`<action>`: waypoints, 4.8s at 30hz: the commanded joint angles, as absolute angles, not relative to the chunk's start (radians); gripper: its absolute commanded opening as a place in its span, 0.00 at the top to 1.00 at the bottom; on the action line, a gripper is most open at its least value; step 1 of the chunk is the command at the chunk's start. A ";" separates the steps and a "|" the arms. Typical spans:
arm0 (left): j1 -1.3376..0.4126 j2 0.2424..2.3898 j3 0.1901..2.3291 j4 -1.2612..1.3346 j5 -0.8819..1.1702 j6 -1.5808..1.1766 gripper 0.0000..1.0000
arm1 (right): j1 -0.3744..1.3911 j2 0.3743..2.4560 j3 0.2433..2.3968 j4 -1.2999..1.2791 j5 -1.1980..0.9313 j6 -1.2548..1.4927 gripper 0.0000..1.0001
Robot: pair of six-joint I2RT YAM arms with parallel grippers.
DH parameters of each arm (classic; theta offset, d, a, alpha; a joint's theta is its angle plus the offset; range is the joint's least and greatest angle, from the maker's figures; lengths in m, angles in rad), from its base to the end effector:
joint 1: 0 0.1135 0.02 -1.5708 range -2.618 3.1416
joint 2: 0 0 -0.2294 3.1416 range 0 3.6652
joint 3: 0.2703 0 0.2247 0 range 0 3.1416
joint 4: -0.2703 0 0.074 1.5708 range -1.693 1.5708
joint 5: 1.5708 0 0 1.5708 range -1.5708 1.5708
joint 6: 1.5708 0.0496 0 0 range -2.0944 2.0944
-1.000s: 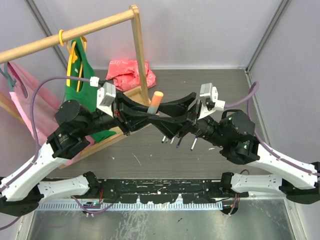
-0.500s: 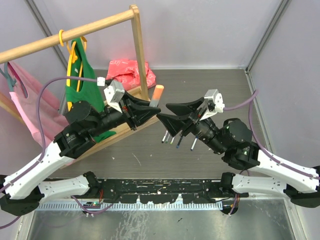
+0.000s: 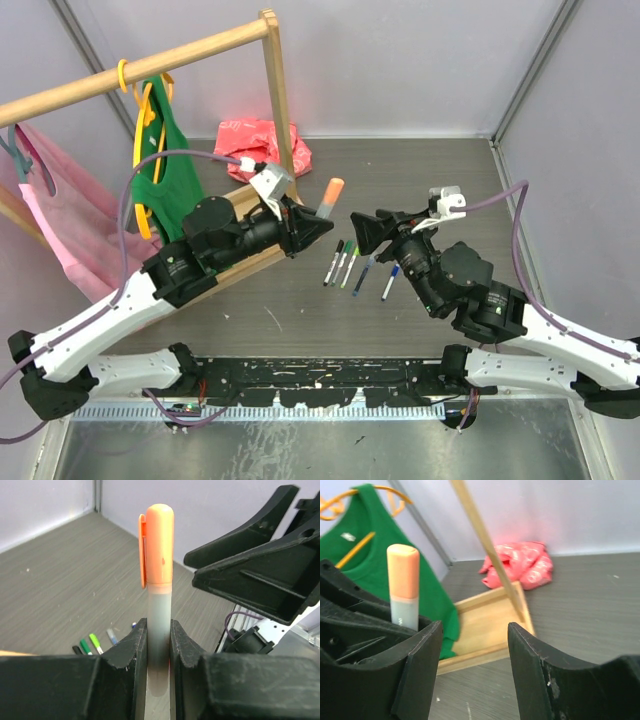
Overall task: Insert the pens into the pen caps
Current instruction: Place the pen at the center of the board.
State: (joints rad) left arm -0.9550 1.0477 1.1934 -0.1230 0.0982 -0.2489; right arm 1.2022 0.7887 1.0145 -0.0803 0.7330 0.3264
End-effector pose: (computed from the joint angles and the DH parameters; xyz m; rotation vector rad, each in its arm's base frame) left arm 0.1313 -0.1940 0.4058 0.6441 1.5097 -1.0160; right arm 0.0906 0.1425 0.3993 -0.0299 1.5039 0.7200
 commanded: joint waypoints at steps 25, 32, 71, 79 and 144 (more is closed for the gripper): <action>-0.952 1.133 1.059 -0.062 0.053 -0.400 1.00 | 1.129 0.783 0.967 -0.161 0.615 0.755 0.40; -0.952 1.077 1.022 -0.034 0.038 -0.403 1.00 | 1.119 0.856 0.998 -0.146 0.606 0.830 0.42; -0.952 1.036 0.976 0.040 0.048 -0.401 0.95 | 1.042 0.947 0.963 -0.076 0.431 0.914 0.86; -0.952 0.998 0.945 0.034 0.029 -0.395 0.66 | 1.027 0.943 0.950 -0.077 0.457 0.900 0.99; -0.951 0.828 0.881 -0.179 -0.196 -0.414 0.53 | 0.628 1.385 0.754 -0.409 0.420 1.065 1.00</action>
